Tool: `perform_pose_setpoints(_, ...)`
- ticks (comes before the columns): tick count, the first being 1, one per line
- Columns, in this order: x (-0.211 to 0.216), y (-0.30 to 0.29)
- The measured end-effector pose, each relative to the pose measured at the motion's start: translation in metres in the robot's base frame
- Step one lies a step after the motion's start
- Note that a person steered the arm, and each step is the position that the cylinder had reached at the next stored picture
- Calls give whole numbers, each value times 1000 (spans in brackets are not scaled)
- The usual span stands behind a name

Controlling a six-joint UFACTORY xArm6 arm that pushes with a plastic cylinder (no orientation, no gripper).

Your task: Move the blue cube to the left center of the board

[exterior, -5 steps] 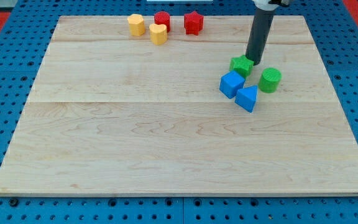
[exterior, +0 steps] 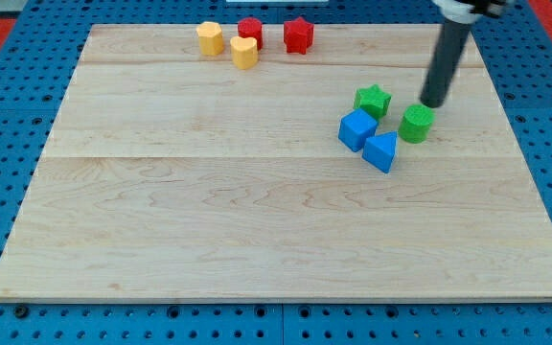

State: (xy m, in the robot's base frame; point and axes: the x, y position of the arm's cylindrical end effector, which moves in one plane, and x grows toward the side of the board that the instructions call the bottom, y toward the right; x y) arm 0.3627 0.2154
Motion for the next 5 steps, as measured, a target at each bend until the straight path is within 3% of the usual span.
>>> perform_pose_setpoints(1,45,-11)
perform_pose_setpoints(2,70,-82)
perform_pose_setpoints(5,47,-106)
